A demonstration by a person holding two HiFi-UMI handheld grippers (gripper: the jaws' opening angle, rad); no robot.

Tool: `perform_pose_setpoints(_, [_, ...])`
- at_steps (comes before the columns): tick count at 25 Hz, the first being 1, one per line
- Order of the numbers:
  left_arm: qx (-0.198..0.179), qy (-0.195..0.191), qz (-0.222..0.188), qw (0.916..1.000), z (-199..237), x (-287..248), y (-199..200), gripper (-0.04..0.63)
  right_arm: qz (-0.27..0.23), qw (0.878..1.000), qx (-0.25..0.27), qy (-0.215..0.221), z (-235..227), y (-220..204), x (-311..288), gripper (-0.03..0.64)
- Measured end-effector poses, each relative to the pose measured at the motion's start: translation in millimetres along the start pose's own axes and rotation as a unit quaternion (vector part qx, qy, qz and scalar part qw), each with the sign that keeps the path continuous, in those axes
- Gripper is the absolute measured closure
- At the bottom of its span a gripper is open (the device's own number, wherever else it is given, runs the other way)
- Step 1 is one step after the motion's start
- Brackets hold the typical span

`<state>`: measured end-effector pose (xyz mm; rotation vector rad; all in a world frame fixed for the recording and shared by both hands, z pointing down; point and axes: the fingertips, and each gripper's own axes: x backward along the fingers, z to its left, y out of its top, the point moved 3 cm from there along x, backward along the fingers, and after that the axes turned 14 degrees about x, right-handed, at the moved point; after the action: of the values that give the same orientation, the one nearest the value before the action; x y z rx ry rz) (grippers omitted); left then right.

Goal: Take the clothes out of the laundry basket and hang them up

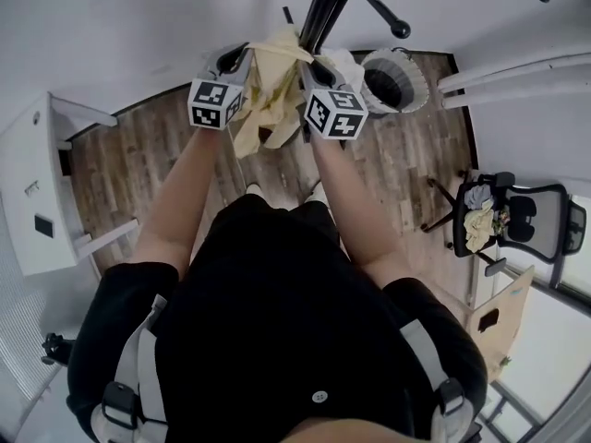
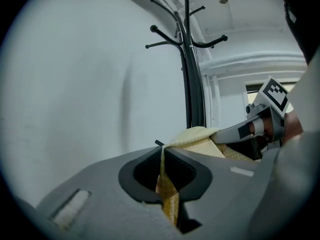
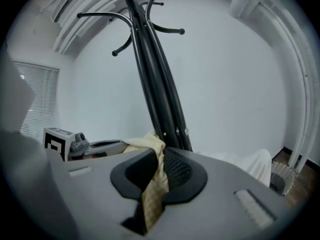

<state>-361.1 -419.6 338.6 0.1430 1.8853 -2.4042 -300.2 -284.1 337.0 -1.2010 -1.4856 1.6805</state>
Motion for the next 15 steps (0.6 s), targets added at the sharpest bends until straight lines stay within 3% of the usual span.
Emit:
perform_pose_setpoints(4, [0.029,-0.006,0.02,0.9994,5,-10,-23,0.584,0.01,1.0,-0.016,-0.016,-3,-18,-4,0.581])
perform_pose_setpoints(15, [0.049,-0.041,0.065,0.9958,4,-14,-80,0.584,0.023,0.998,-0.021,-0.053,-5,-60,-2,0.581])
